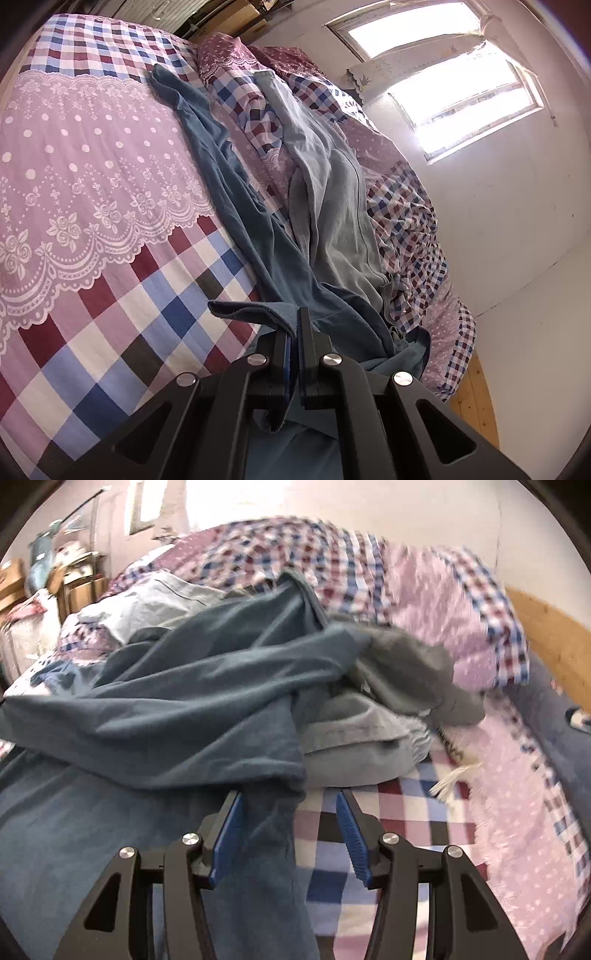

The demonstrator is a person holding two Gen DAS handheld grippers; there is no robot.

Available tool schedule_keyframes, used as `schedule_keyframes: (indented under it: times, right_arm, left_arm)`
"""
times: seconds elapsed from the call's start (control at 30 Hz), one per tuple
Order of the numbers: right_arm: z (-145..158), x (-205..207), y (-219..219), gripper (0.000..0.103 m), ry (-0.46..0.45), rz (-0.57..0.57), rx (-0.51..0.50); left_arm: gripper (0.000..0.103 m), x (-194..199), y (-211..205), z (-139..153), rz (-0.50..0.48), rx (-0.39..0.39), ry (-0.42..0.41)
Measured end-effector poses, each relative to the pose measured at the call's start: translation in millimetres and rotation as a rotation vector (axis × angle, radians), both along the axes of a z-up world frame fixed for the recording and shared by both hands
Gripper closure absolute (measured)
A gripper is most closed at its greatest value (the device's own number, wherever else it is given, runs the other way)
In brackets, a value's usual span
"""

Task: Fold clothes

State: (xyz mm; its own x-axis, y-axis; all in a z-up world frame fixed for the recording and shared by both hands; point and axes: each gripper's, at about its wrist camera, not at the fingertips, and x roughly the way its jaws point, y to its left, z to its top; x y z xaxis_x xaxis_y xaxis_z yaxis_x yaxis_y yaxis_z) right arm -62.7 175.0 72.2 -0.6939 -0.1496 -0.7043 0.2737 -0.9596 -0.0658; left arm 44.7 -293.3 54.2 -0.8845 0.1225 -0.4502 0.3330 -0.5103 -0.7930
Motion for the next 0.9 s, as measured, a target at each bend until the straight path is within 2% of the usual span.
schedule_keyframes:
  times: [0.03,0.07,0.1,0.17,0.23,0.33,0.43,0.53,0.57,0.67,0.7,0.73,0.87,0.9]
  right_arm:
    - [-3.6,-6.8,2.8,0.058,-0.026,-0.008,-0.028]
    - [-7.2,-13.1,6.0,0.087,-0.051,-0.014,-0.059]
    - [-9.0,-16.1,8.6,0.099,-0.062,-0.018,-0.072]
    - [-2.2,-12.7,16.7,0.099,-0.025,-0.037,-0.059]
    - [13.7,-3.0,30.2,0.100,0.060,-0.083,0.011]
    - [25.5,2.7,59.5,0.101,0.100,-0.174,0.038]
    - [10.8,-3.9,75.4,0.100,0.036,-0.218,0.041]
    - [-9.6,-11.8,81.9,0.095,-0.047,-0.243,0.050]
    - [-15.2,-12.8,84.1,0.089,-0.072,-0.246,0.050]
    - [-18.3,-10.7,90.7,0.081,-0.094,-0.243,0.005]
    - [-18.0,-10.5,95.1,0.072,-0.102,-0.244,-0.013]
    - [-17.8,-10.1,99.9,0.067,-0.109,-0.246,-0.031]
    - [-15.6,-5.0,129.8,0.051,-0.133,-0.271,-0.169]
    - [-14.2,-3.2,136.6,0.049,-0.134,-0.281,-0.204]
  left_arm:
    - [0.102,-0.3,0.9,0.0,-0.002,-0.004,-0.002]
    - [0.102,-1.2,1.9,-0.2,-0.004,-0.008,-0.006]
    - [0.102,-2.1,2.8,-0.5,-0.007,-0.011,-0.009]
    - [0.102,-4.6,4.6,-1.8,-0.015,-0.012,-0.013]
    - [0.102,-8.3,7.9,-3.4,-0.036,-0.009,-0.015]
    - [0.102,-16.3,21.6,-4.4,-0.084,-0.034,-0.037]
    - [0.102,-22.8,35.6,-4.4,-0.119,-0.086,-0.070]
    - [0.102,-25.2,38.5,-6.9,-0.126,-0.094,-0.092]
    - [0.102,-25.8,38.0,-8.1,-0.125,-0.093,-0.099]
    - [0.102,-26.3,35.8,-12.6,-0.123,-0.083,-0.117]
    - [0.102,-26.5,35.5,-13.7,-0.123,-0.081,-0.120]
    - [0.102,-26.6,35.3,-14.7,-0.123,-0.078,-0.122]
    - [0.102,-27.1,36.9,-16.4,-0.131,-0.081,-0.129]
    - [0.102,-27.7,36.8,-16.7,-0.132,-0.082,-0.131]
